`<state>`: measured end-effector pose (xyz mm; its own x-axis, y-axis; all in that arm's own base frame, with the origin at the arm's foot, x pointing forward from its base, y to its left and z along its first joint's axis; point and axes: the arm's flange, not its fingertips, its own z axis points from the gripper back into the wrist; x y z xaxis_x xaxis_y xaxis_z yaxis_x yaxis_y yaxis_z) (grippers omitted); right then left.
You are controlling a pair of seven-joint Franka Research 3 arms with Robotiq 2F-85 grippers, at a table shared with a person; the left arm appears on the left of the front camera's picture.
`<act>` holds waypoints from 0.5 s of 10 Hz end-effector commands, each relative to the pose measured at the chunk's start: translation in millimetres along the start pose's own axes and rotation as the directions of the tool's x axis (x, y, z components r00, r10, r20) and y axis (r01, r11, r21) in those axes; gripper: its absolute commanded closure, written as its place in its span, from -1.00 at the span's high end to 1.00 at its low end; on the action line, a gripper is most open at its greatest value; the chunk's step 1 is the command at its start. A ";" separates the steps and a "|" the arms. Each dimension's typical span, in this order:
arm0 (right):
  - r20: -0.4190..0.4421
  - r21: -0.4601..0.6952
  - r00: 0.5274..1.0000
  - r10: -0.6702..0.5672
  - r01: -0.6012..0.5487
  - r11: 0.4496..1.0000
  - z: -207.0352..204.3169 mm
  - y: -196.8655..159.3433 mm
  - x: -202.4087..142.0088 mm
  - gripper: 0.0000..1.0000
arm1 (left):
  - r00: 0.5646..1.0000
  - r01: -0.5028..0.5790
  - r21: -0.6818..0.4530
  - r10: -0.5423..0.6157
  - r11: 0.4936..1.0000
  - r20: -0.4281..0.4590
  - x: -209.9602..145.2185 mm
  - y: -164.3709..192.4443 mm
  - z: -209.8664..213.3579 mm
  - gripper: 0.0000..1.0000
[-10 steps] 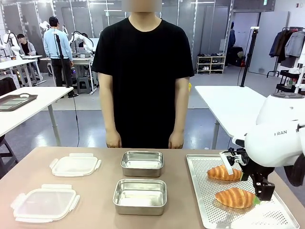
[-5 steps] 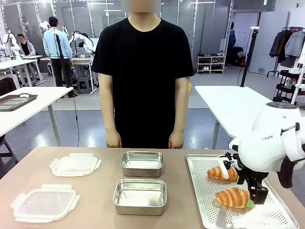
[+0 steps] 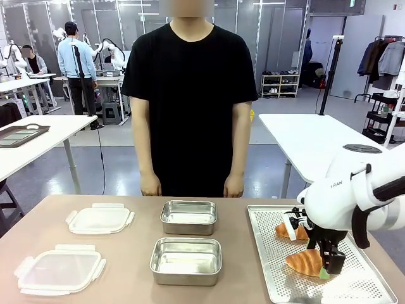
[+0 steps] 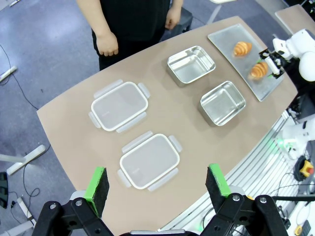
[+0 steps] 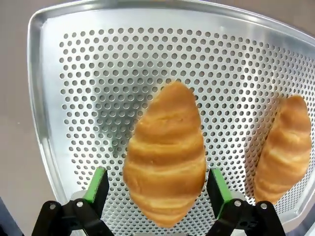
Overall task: Place the bread into the airtight container.
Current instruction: Pick up a Butter Roll and place it into an empty Airtight Container.
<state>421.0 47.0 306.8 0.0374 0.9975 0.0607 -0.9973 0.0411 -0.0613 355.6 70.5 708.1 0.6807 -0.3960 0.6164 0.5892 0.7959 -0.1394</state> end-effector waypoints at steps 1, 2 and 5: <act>0.000 -0.005 0.999 0.033 -0.033 0.999 -7.9 -8.6 -0.8 0.78 | 1.000 0.008 -0.004 -0.008 1.000 -0.001 -0.4 -1.1 1.0 1.00; -0.007 0.000 0.999 0.033 -0.033 0.999 -8.4 -9.3 -1.2 0.63 | 1.000 0.008 -0.004 -0.008 1.000 -0.001 -0.4 -1.1 1.0 1.00; -0.019 0.008 0.999 0.035 -0.035 0.999 -5.5 -10.0 -0.8 -0.02 | 1.000 0.008 -0.004 -0.008 1.000 -0.001 -0.4 -1.1 1.0 1.00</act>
<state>428.3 48.9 301.7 0.0309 0.9985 0.0457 -0.9979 0.0334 -0.0547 355.6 70.5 708.0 0.6807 -0.3960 0.6163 0.5892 0.7959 -0.1394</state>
